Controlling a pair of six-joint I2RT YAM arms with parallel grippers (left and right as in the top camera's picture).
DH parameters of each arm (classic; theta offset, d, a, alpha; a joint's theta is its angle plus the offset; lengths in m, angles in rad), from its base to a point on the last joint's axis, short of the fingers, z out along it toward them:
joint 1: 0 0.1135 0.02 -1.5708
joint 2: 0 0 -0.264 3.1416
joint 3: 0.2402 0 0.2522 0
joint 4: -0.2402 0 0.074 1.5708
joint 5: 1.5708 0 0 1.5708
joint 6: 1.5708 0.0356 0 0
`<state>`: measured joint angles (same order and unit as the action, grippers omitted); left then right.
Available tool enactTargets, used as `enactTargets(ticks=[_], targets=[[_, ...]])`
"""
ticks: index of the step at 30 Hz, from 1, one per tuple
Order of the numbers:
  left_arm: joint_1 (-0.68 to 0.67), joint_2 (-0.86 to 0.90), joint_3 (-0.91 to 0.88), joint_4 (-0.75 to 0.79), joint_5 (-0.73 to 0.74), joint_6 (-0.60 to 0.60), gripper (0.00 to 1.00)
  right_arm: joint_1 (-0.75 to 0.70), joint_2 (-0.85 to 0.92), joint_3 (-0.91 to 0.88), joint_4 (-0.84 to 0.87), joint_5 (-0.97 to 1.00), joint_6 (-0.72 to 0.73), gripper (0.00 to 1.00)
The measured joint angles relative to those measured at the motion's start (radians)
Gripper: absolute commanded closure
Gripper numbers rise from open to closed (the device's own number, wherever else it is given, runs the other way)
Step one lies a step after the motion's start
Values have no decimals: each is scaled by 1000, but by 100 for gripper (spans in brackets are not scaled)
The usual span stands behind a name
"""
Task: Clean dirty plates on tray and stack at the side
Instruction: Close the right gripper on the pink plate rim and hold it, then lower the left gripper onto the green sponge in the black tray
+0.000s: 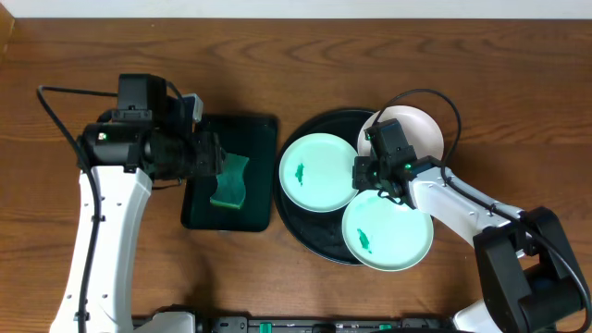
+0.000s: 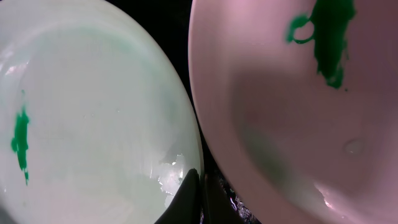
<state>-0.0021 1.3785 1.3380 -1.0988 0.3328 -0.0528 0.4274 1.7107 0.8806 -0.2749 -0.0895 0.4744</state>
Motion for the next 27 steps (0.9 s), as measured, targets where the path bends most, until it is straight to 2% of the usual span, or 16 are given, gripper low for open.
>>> enactTargets(ticks=[14, 27], targets=[[-37, 214, -1, 89, -33, -42, 37, 0, 0, 0, 0, 0, 0, 98], [-47, 377, -2, 93, -51, -49, 41, 0, 0, 0, 0, 0, 0, 98]])
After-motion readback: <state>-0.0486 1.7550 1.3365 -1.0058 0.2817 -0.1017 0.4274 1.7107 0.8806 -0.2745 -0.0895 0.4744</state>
